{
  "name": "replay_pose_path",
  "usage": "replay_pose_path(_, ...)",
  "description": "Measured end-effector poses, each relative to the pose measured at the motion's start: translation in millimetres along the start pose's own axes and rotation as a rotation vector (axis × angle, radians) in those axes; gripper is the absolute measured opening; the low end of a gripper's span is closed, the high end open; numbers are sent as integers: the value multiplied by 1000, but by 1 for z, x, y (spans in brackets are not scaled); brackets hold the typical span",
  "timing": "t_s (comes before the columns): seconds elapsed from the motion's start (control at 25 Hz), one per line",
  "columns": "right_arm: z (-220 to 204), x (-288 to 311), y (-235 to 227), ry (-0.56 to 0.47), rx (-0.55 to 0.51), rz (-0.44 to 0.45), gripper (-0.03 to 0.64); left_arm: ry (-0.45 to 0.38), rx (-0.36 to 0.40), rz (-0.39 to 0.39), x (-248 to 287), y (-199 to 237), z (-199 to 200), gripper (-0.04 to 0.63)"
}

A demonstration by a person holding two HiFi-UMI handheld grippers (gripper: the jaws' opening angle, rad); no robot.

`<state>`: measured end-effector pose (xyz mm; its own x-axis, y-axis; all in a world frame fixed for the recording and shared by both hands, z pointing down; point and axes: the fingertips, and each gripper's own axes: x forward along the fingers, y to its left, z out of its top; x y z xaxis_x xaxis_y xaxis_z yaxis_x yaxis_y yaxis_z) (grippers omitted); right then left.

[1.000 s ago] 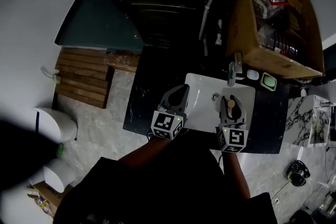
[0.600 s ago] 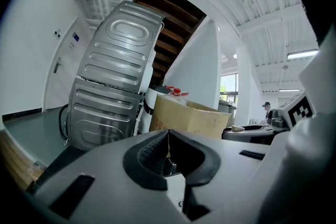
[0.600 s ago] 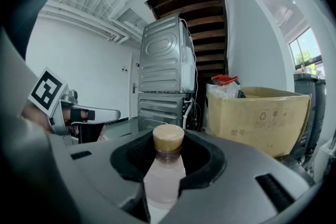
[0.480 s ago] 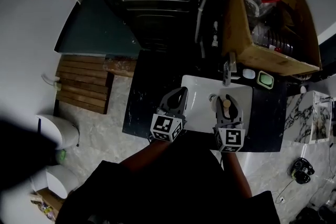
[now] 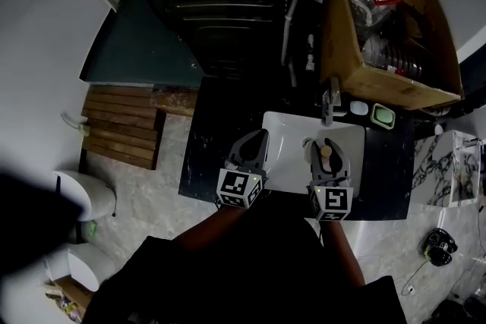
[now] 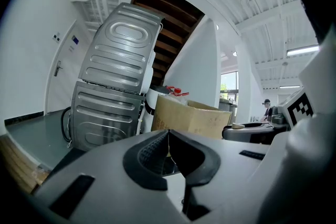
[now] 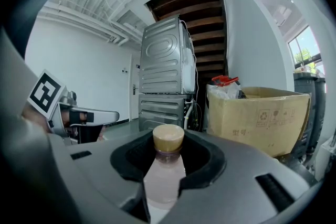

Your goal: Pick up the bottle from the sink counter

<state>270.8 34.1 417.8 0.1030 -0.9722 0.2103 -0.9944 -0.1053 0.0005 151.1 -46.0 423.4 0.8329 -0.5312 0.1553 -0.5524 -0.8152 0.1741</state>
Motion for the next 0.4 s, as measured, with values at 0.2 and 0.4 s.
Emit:
replay_pose_path(0.2,1,0,3,-1,-2,-3,143,-4,0,0,-3,2,1,15)
replay_pose_path(0.4,1,1,8,5,-3,-4,143,0,-7,-7,-6,6,-1,15)
